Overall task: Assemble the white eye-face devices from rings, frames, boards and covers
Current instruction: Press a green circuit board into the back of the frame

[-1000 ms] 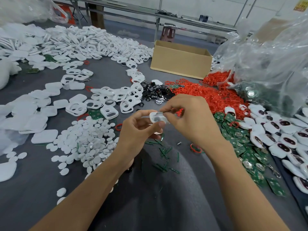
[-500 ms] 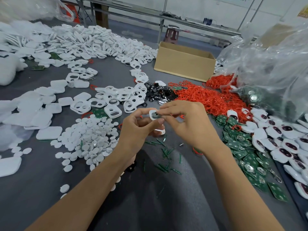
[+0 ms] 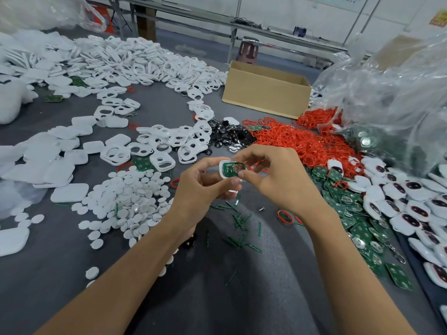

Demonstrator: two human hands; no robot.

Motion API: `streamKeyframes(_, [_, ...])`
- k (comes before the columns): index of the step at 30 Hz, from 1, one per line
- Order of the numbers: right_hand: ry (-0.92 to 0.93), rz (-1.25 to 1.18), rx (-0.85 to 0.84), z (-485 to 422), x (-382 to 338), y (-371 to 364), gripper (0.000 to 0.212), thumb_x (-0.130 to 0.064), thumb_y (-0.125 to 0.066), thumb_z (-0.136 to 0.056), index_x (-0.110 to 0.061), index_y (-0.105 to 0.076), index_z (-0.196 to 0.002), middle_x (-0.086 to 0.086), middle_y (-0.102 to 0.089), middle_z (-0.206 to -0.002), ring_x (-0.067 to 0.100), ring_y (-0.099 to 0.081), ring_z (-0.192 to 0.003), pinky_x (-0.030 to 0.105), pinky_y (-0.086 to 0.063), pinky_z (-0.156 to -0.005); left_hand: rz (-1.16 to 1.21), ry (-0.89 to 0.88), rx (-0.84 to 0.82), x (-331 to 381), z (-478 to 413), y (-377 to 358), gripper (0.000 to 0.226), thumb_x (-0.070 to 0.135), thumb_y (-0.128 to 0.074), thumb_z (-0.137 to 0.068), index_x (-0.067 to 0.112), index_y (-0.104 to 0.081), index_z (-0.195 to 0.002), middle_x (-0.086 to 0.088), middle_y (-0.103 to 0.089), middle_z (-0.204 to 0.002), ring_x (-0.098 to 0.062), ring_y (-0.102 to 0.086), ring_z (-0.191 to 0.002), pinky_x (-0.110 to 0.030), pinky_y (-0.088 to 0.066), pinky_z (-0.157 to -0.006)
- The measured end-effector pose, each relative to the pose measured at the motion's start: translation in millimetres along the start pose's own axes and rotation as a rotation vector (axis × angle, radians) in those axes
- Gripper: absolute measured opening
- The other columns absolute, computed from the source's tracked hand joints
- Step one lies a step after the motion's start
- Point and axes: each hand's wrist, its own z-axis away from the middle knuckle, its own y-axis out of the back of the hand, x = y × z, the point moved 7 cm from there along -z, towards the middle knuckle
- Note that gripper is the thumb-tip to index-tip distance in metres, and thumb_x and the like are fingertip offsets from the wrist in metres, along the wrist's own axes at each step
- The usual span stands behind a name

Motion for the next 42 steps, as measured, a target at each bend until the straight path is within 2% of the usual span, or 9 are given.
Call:
streamKeyframes(5, [0.005,0.023,0.005,-1,0,-1,0.021,-0.008,-0.072,-0.079,-0.018,-0.072,-0.097,-0.007,-0.068,-0.082,0.009,-0.062,-0.075,0.026,-0.051,-0.075,0.023,0.020,-0.024,0,1,-3,0.049,0.012,-0.077,-0.066,0.006,-0.063,-0.112,-0.013,-0.075,-0.085,-0.024,-0.072,-0.076,-0.031,-0.059,-0.068])
streamKeyframes(10, [0.020,0.033,0.008,-1,-1,-3,0.020,-0.010,-0.074,-0.078,-0.019,-0.072,-0.095,-0.010,-0.068,-0.084,0.002,-0.060,-0.079,0.011,-0.043,-0.072,0.105,0.059,-0.089,-1,3,-5,0.046,0.008,-0.074,-0.064,0.007,-0.060,-0.108,-0.010,-0.074,-0.090,-0.021,-0.072,-0.077,-0.030,-0.059,-0.070])
streamKeyframes(16, [0.079,0.076,-0.012,-1,-4,-4,0.020,-0.011,-0.077,-0.077,-0.012,-0.075,-0.097,0.000,-0.067,-0.102,0.010,-0.061,-0.084,0.021,-0.049,-0.079,0.195,0.102,-0.110,-5,1,-5,0.044,0.006,-0.070,-0.070,0.001,-0.058,-0.112,-0.011,-0.073,-0.091,-0.022,-0.071,-0.078,-0.035,-0.060,-0.077])
streamKeyframes(23, [0.108,0.136,-0.031,-1,-5,-5,0.015,-0.008,-0.074,-0.077,-0.008,-0.074,-0.092,0.005,-0.071,-0.094,0.018,-0.064,-0.080,0.023,-0.046,-0.076,0.220,0.146,-0.091,-7,0,-5,0.040,0.001,-0.062,-0.076,-0.001,-0.060,-0.116,-0.013,-0.072,-0.095,-0.018,-0.071,-0.077,-0.030,-0.060,-0.075])
streamKeyframes(28, [0.114,0.122,-0.038,-1,-4,-8,0.013,-0.009,-0.074,-0.078,-0.009,-0.073,-0.091,0.004,-0.070,-0.092,0.019,-0.064,-0.080,0.030,-0.048,-0.077,0.160,0.155,-0.063,-8,0,-2,0.026,-0.001,-0.053,-0.092,0.000,-0.061,-0.117,-0.011,-0.073,-0.092,-0.019,-0.071,-0.080,-0.030,-0.059,-0.074])
streamKeyframes(35, [0.113,0.121,-0.037,-1,-3,-13,0.013,-0.011,-0.074,-0.078,-0.010,-0.074,-0.092,0.004,-0.070,-0.090,0.018,-0.062,-0.078,0.026,-0.046,-0.075,0.085,0.143,-0.007,-7,1,0,0.019,0.002,-0.051,-0.096,0.004,-0.065,-0.108,-0.006,-0.074,-0.083,-0.018,-0.072,-0.075,-0.028,-0.060,-0.072])
streamKeyframes(42, [0.103,0.093,-0.031,-1,-3,-13,0.015,-0.010,-0.074,-0.078,-0.010,-0.074,-0.092,0.003,-0.070,-0.090,0.016,-0.062,-0.077,0.023,-0.047,-0.074,0.089,0.145,0.007,-5,1,0,0.019,0.002,-0.051,-0.096,0.004,-0.065,-0.109,-0.009,-0.074,-0.087,-0.018,-0.071,-0.076,-0.028,-0.060,-0.072])
